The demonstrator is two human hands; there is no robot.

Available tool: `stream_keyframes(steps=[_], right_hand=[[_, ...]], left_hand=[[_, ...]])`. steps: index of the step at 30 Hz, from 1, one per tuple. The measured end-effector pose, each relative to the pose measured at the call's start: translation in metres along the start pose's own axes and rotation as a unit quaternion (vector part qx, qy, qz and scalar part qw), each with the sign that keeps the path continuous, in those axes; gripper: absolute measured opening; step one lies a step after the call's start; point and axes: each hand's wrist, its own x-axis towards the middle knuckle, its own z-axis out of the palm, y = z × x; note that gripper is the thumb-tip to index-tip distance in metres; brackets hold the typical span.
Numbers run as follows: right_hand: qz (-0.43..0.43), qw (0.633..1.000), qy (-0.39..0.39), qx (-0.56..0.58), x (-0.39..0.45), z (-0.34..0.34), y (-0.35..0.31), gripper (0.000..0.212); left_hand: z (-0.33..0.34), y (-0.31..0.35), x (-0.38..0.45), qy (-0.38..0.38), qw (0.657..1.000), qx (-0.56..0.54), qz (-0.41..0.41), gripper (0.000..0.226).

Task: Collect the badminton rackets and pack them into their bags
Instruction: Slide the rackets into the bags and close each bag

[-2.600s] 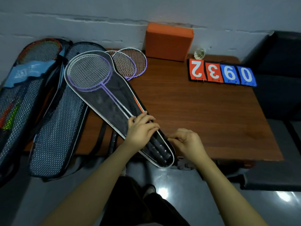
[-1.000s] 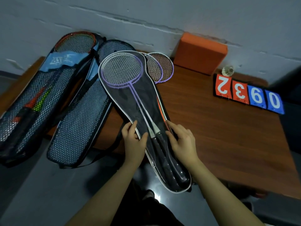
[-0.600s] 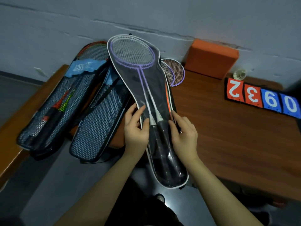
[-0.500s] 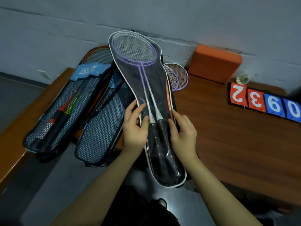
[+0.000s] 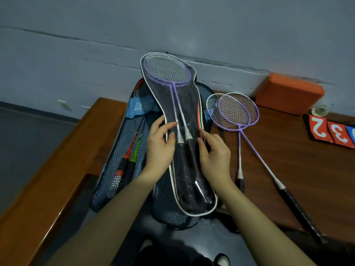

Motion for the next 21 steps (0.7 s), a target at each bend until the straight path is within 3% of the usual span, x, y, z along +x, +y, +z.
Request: stream_keyframes(steps=[9, 16, 21], right_hand=[[0.127, 0.986, -0.107, -0.023, 0.012, 0.095, -0.063, 0.041], [0.260, 0.949, -0.170, 0.060, -0.002, 0.128, -0.050, 0.062], [0.267, 0.946, -0.161, 0.091, 0.011, 0.147, -0.035, 0.059]], left_hand=[[-0.088, -0.066, 0.069, -0.046, 0.994, 0.091, -0.051, 0.030], [-0.108, -0.098, 0.070, -0.053, 0.986, 0.117, -0.103, 0.042], [-0.112, -0.105, 0.062, -0.020, 0.989, 0.120, -0.085, 0.040]])
